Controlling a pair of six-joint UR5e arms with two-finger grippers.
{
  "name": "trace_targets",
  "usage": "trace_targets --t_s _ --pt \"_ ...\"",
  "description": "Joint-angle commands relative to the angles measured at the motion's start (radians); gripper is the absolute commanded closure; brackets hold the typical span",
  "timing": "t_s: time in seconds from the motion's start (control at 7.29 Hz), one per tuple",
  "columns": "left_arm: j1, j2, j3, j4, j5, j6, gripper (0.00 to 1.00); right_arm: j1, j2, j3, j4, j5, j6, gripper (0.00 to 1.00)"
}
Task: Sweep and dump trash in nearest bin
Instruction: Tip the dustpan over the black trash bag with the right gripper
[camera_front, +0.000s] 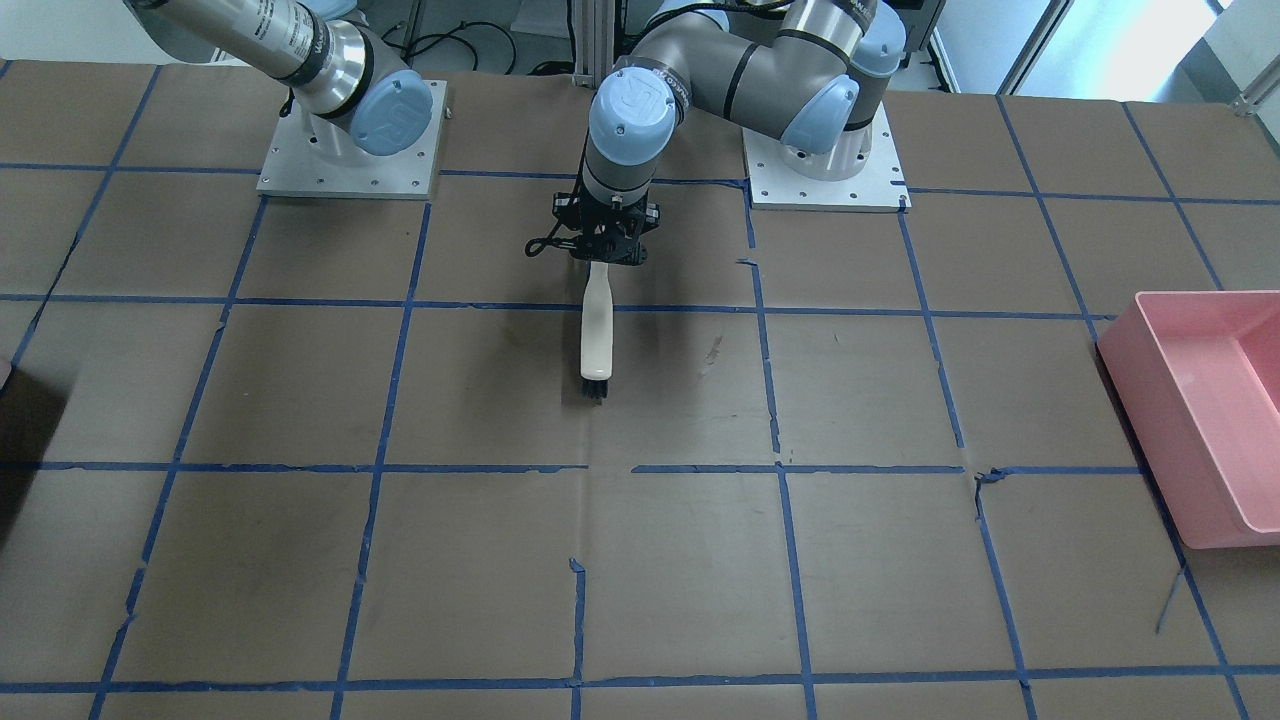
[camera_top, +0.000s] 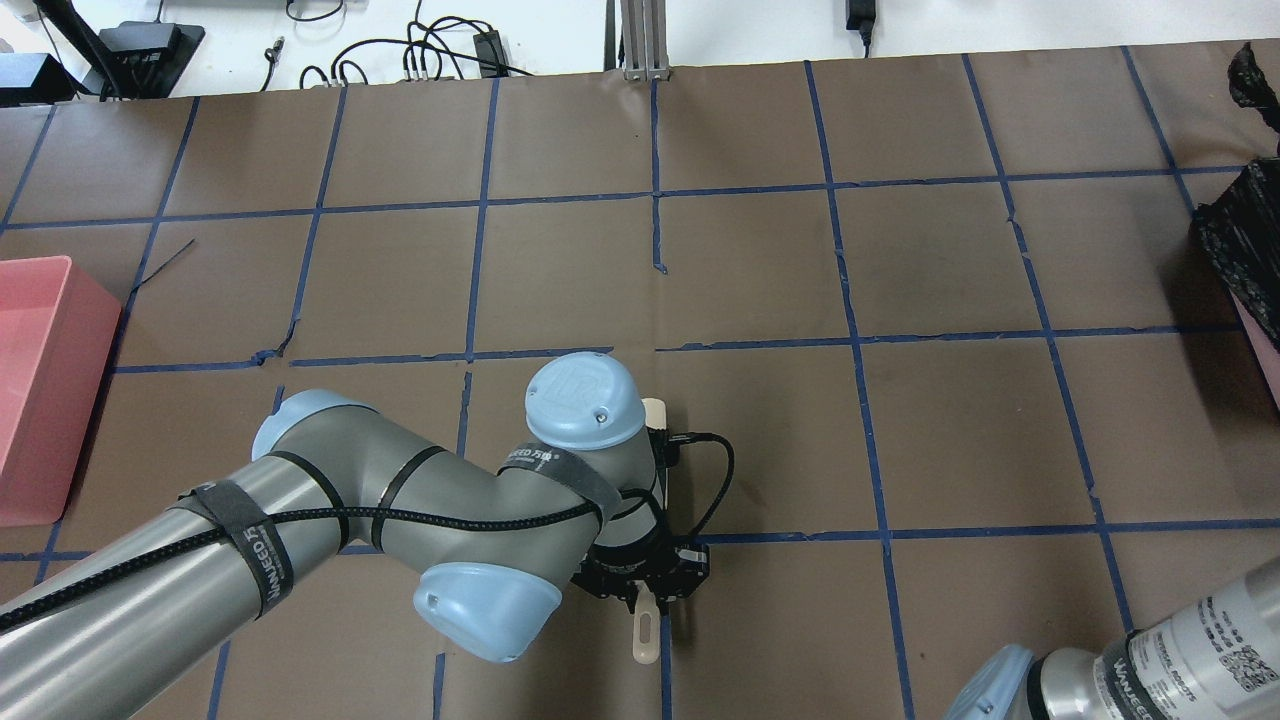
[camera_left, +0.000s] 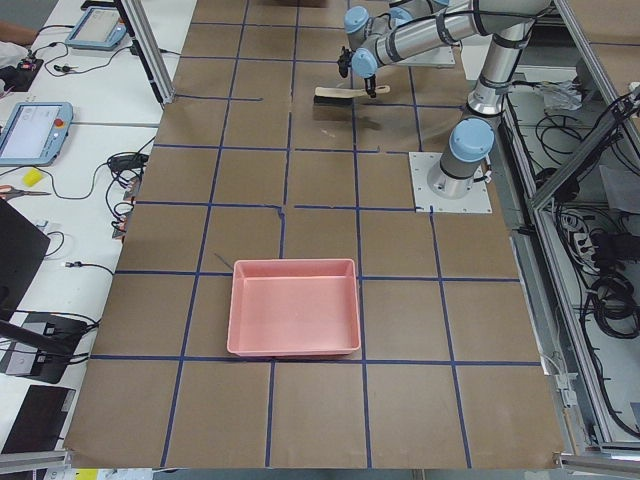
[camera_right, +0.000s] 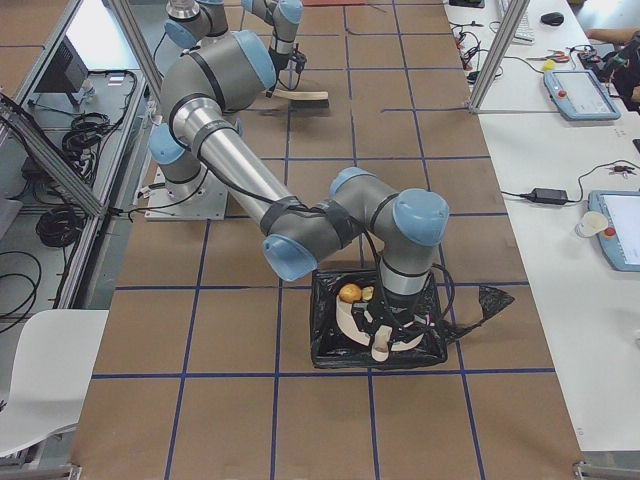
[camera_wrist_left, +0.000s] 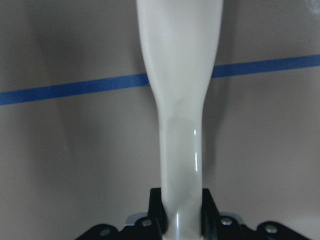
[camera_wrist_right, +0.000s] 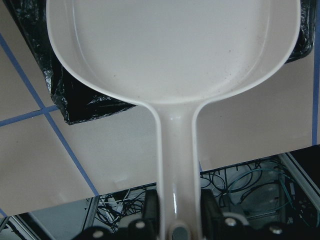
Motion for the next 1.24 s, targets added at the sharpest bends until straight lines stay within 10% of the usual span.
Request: trace_targets --t_s 0.0,0.41,0.69,1.1 --pt "0.0 0.007 0.004 -0.036 -0.001 -0.023 0.99 0.004 -0.011 -0.007 0.015 -0.009 0.001 1.0" --pt "-0.052 0.02 0.004 -0.057 -0.028 -0.052 0.98 0.004 -0.192 0.006 0.189 0.024 0.019 1.0" --pt "-0.055 0.018 0.001 -0.057 -0.03 -0.052 0.98 -0.008 -0.24 0.058 0.329 0.224 0.162 1.0" --pt "-0.071 0.027 -0.004 -0.08 -0.03 -0.064 0.98 0.007 -0.443 0.39 0.336 0.404 0.466 1.0"
